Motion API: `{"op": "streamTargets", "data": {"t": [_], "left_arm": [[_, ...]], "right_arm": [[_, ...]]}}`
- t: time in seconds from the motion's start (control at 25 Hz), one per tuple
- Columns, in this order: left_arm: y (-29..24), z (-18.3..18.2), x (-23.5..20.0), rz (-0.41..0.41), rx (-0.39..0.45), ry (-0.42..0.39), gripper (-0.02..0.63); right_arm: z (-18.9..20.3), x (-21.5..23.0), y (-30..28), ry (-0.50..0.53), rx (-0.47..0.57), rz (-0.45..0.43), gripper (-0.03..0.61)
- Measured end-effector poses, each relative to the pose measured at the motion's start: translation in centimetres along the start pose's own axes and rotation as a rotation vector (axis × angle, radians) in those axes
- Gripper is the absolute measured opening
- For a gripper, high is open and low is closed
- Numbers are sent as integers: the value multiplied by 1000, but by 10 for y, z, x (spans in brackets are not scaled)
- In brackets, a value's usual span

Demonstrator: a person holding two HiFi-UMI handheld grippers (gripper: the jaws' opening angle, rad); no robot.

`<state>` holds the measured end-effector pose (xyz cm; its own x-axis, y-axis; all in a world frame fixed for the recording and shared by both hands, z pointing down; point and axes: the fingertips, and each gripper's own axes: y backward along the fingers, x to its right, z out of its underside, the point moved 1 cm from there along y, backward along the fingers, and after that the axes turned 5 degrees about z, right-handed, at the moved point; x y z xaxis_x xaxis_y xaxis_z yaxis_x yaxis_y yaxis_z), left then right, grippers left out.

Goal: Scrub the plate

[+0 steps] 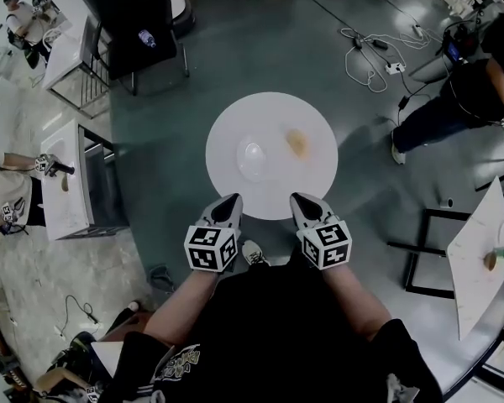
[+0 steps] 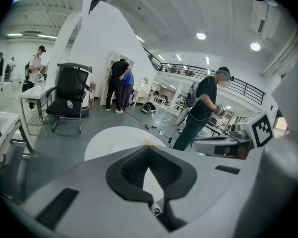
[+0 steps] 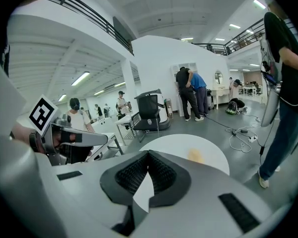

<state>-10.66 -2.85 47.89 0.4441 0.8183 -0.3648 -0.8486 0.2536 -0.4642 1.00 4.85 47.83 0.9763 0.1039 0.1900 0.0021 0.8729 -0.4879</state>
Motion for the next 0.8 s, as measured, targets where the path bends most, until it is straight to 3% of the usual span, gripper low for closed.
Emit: {"op": "streamTargets", "data": {"t": [0.8], "left_arm": [[-7,0,9,24,-12,-9,5]], "right_arm": [[2,3,5,-11,1,-5,21]]}}
